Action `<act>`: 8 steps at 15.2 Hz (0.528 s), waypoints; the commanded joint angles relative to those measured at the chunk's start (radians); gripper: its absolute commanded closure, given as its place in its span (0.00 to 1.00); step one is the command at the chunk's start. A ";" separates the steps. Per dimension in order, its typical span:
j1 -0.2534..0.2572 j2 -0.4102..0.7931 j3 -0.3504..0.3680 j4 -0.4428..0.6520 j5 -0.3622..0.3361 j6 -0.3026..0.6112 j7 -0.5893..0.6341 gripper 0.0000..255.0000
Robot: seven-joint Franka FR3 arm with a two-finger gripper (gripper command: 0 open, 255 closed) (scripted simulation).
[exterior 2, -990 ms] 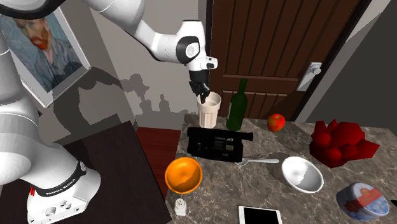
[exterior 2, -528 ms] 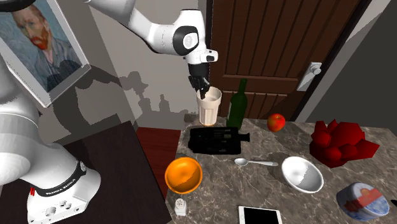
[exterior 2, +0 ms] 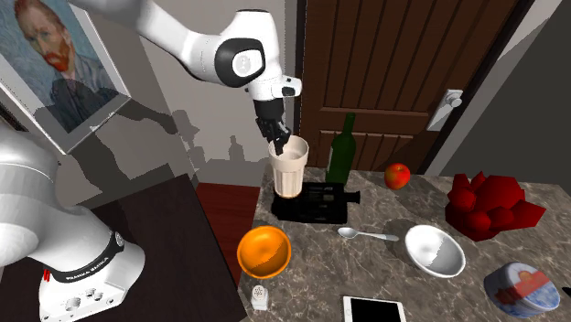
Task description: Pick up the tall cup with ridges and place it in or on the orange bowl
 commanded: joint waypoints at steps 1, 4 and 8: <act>-0.015 -0.076 -0.015 -0.079 0.009 0.010 -0.037 1.00; -0.032 -0.185 -0.044 -0.180 0.018 0.011 -0.090 1.00; -0.055 -0.335 -0.090 -0.301 0.018 -0.006 -0.163 1.00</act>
